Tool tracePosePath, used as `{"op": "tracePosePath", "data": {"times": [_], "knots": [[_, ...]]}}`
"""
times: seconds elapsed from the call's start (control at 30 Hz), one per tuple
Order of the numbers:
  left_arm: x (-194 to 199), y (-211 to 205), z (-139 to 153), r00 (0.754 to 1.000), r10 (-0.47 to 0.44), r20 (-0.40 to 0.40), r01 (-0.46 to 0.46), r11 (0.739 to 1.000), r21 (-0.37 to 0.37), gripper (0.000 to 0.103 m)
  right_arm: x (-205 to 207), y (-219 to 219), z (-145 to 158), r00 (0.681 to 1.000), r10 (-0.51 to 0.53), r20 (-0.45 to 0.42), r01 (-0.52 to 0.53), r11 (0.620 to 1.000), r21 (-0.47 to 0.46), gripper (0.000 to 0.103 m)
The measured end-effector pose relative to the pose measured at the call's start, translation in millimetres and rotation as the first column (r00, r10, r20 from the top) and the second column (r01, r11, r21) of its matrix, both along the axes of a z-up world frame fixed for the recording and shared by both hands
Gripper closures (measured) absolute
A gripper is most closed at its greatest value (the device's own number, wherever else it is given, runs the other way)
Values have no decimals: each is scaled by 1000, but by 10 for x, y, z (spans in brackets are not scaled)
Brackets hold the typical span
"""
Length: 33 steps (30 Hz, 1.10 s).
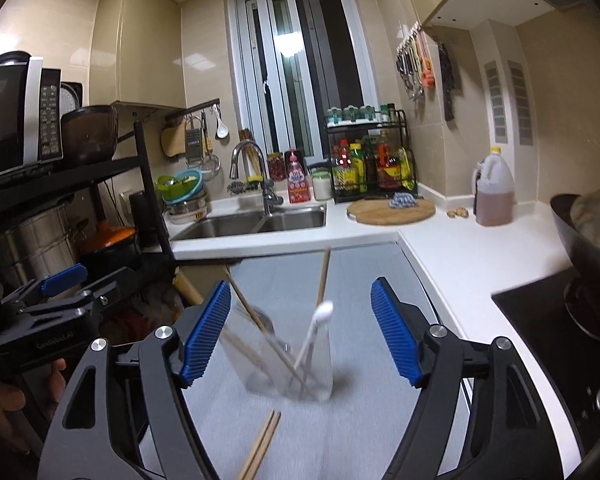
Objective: Organize utensils
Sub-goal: 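Drop both chopsticks into the clear container by opening both tools, then move both open tools down to the last two chopsticks on the mat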
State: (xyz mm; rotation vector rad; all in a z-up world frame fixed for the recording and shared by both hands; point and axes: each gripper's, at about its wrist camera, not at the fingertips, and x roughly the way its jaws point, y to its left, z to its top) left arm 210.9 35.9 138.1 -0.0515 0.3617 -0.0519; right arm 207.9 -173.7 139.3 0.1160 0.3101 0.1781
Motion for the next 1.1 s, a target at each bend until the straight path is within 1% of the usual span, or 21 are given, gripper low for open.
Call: {"op": "tracePosePath", "data": {"times": [0.1,0.2,0.27,0.33,0.43,0.53,0.7,0.83,0.93,1.1], "knots": [[-273,49,-166,999,10,-37,-11,999,-36,8,-319,50,-189,1000,3,-23,-3,1000,-12,29],[-526,74,-350,997,33,-63,-35,999,-36,8,-622,112,-405,999,0,-40,-1,999,-37,28],[-667,80,-461,996,39,-78,-41,999,-27,8,-823,151,-554,999,-5,-46,2,999,-52,28],[-836,76,-612,994,47,-99,-47,999,0,8,-988,186,-704,997,1,-72,-5,998,-64,28],[-1038,64,-784,992,49,-116,-46,999,22,8,-1176,216,-877,994,13,-107,-20,998,-64,28],[-1200,46,-908,991,50,-127,-47,999,28,8,-1339,236,-1011,991,23,-133,-32,997,-63,28],[-1439,34,-1080,988,55,-141,-52,998,19,8,-1534,290,-1129,988,36,-150,-49,995,-84,28],[-1553,58,-1168,987,62,-151,-64,998,-9,8,-1655,336,-1188,986,54,-155,-70,992,-101,28],[-1627,100,-1249,984,79,-159,-82,997,-11,8,-1693,352,-1253,985,56,-164,-75,991,-114,28],[-1684,161,-1336,981,100,-167,-102,995,-3,8,-1689,392,-1357,977,70,-200,-93,989,-111,28]]}}
